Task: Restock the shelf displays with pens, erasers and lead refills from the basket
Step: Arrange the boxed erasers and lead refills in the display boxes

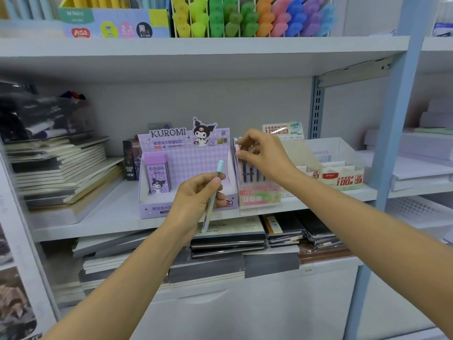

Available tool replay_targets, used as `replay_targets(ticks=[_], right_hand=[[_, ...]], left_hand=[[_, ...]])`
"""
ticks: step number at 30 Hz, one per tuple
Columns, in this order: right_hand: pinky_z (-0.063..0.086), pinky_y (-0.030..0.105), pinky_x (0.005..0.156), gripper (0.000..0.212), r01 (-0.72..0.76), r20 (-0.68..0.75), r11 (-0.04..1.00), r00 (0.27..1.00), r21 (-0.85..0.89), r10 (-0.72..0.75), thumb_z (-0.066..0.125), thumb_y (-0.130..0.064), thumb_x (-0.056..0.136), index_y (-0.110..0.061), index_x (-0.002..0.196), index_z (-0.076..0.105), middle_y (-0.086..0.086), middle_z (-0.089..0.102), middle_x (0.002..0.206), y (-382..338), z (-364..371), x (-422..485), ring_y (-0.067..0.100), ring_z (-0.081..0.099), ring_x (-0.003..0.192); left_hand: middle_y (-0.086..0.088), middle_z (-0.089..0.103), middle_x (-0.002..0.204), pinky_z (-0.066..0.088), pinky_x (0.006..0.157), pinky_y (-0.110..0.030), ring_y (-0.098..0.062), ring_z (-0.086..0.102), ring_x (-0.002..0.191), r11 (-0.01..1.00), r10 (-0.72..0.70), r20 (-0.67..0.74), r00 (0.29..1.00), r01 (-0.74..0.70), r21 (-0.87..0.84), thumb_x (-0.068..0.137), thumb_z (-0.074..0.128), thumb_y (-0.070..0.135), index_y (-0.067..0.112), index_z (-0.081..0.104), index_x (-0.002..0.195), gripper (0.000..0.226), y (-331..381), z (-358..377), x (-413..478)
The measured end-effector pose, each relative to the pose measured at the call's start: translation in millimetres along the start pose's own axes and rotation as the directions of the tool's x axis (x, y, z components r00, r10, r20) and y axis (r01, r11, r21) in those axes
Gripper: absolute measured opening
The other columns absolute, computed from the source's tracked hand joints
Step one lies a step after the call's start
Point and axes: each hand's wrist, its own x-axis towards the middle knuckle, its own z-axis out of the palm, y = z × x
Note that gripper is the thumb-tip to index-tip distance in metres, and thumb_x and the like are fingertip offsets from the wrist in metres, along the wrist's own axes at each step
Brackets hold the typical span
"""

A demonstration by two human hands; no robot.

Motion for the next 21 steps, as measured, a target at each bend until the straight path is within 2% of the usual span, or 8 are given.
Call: replay_targets(ticks=[3, 5, 7, 9, 10, 15, 18, 21], right_hand=[[0.053, 0.026, 0.076, 0.015, 0.025, -0.06, 0.997, 0.998, -0.079, -0.03, 0.072, -0.022, 0.086, -0.019, 0.1, 0.066, -0.002, 0.064, 0.096, -6.7, -7.7, -0.3, 0.01, 0.06, 0.08], [0.051, 0.021, 0.07, 0.019, 0.017, -0.071, 0.997, 0.997, 0.077, -0.012, 0.07, -0.027, 0.088, -0.018, 0.105, 0.066, -0.003, 0.065, 0.097, -15.1, -14.3, -6.4, 0.007, 0.059, 0.077], [0.052, 0.021, 0.063, 0.021, -0.069, 0.089, 0.955, 0.995, 0.288, 0.044, 0.068, -0.029, 0.089, -0.015, 0.106, 0.068, -0.001, 0.07, 0.092, -24.3, -18.0, -16.7, 0.008, 0.063, 0.072], [0.052, 0.02, 0.059, 0.017, -0.153, 0.262, 0.919, 0.963, 0.364, 0.057, 0.069, -0.025, 0.088, -0.013, 0.101, 0.07, -0.001, 0.072, 0.083, -29.8, -15.6, -27.6, 0.008, 0.065, 0.068], [0.052, 0.02, 0.059, 0.014, -0.164, 0.289, 0.908, 0.956, 0.385, 0.051, 0.07, -0.021, 0.087, -0.011, 0.098, 0.07, -0.002, 0.072, 0.078, -31.1, -14.5, -31.4, 0.009, 0.066, 0.067], [0.055, 0.021, 0.071, 0.021, -0.189, 0.229, 0.826, 0.97, 0.531, 0.074, 0.064, -0.007, 0.091, -0.006, 0.111, 0.069, 0.006, 0.074, 0.088, -31.3, -33.3, -34.3, 0.012, 0.069, 0.077], [0.056, 0.021, 0.072, 0.024, -0.196, 0.207, 0.78, 0.975, 0.595, 0.086, 0.063, -0.005, 0.091, -0.005, 0.115, 0.065, 0.01, 0.074, 0.094, -30.7, -41.4, -36.9, 0.017, 0.071, 0.082], [0.058, 0.023, 0.07, 0.015, -0.22, 0.201, 0.726, 0.973, 0.652, 0.114, 0.064, -0.006, 0.09, -0.007, 0.105, 0.066, 0.011, 0.075, 0.094, -31.3, -43.9, -40.8, 0.019, 0.073, 0.082]], left_hand=[[-0.003, 0.064, 0.082, 0.057, 0.07, -0.023, -0.016, 0.065, 0.072, 1.0, 0.0, 0.002, 1.0, 0.0, -0.01, 0.094, 0.059, 0.013, 0.008, 0.071, 0.106, 0.017, 3.6, -1.0, -3.7], [-0.002, 0.068, 0.081, 0.057, 0.07, -0.023, -0.016, 0.066, 0.073, 1.0, 0.001, 0.001, 1.0, -0.001, -0.022, 0.093, 0.061, 0.014, 0.009, 0.071, 0.107, 0.018, 7.3, 0.1, -5.8], [-0.002, 0.072, 0.079, 0.056, 0.067, -0.022, -0.015, 0.068, 0.071, 0.999, 0.004, -0.006, 1.0, -0.005, -0.046, 0.091, 0.064, 0.013, 0.011, 0.069, 0.107, 0.017, 11.1, 3.3, -7.5], [-0.003, 0.074, 0.078, 0.056, 0.065, -0.023, -0.015, 0.069, 0.069, 0.998, 0.016, -0.005, 1.0, -0.017, -0.062, 0.088, 0.067, 0.012, 0.013, 0.067, 0.103, 0.016, 15.0, 9.1, -9.4], [-0.003, 0.074, 0.078, 0.057, 0.065, -0.024, -0.015, 0.069, 0.069, 0.998, 0.024, 0.004, 1.0, -0.024, -0.063, 0.086, 0.069, 0.012, 0.012, 0.066, 0.103, 0.017, 16.6, 12.1, -10.6], [-0.008, 0.075, 0.088, 0.06, 0.075, -0.029, -0.017, 0.068, 0.074, 1.0, 0.006, 0.085, 0.996, -0.006, 0.005, 0.094, 0.061, 0.015, 0.005, 0.07, 0.104, 0.017, 19.7, 15.6, -16.6], [-0.008, 0.076, 0.088, 0.058, 0.07, -0.023, -0.014, 0.068, 0.071, 1.0, 0.015, 0.097, 0.995, -0.017, 0.024, 0.094, 0.06, 0.013, 0.003, 0.071, 0.105, 0.018, 22.2, 16.6, -18.8], [-0.007, 0.076, 0.088, 0.056, 0.064, -0.019, -0.011, 0.069, 0.068, 0.999, 0.024, 0.088, 0.996, -0.028, 0.038, 0.091, 0.064, 0.011, 0.003, 0.07, 0.104, 0.017, 23.5, 24.4, -19.2]])
